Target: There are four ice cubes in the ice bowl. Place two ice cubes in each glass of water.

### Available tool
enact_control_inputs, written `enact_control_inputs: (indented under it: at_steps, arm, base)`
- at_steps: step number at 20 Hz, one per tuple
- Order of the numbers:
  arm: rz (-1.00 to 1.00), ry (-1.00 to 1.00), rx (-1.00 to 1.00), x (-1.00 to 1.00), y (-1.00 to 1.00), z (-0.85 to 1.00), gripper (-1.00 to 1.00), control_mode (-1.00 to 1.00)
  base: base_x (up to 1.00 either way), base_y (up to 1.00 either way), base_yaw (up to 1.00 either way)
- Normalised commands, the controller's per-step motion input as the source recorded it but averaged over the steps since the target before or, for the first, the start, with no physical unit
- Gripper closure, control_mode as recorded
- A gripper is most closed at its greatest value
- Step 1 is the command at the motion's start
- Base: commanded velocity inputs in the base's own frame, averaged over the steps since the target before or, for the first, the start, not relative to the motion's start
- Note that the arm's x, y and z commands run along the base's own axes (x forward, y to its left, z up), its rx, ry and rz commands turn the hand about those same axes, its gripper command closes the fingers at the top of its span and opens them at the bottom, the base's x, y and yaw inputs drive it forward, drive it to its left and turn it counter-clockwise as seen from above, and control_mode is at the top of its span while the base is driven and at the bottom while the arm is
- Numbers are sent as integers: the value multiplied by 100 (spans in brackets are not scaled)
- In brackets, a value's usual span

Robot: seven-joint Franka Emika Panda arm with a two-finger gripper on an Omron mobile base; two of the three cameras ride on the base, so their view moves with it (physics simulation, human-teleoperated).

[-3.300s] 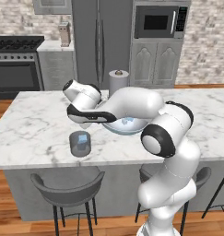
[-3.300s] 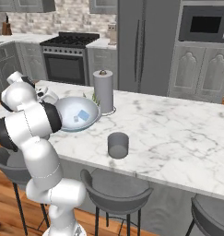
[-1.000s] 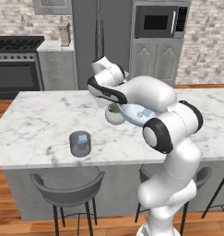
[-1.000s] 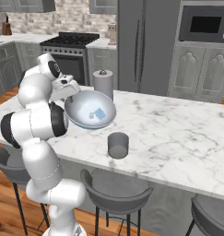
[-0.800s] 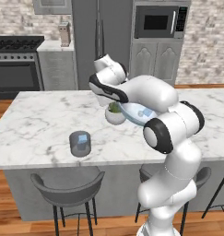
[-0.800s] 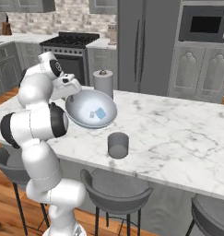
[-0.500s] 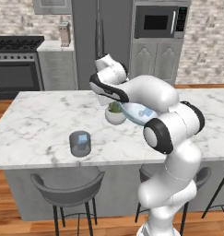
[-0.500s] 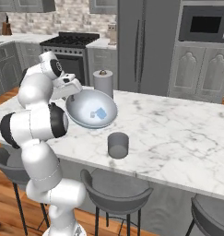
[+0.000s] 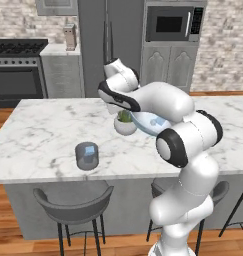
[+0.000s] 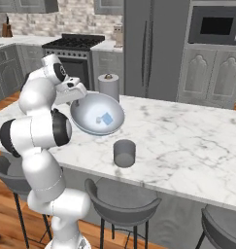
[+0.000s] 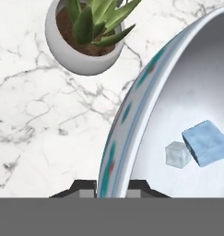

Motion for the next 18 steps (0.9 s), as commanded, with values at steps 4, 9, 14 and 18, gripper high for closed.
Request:
enact_control_inputs:
  at_steps: [4,9,14,18]
  arm:
    - [-2,-8,5,8,-2,-1,100,-100]
    - [-5,-8,8,5,-2,0,100,-100]
    - [-5,-2,5,0,-17,0,100,-100]
    - [-5,0,0,0,-35,0,100,-100]
  base:
    - [0,0,0]
    - [0,0,0]
    - [0,0,0]
    - [0,0,0]
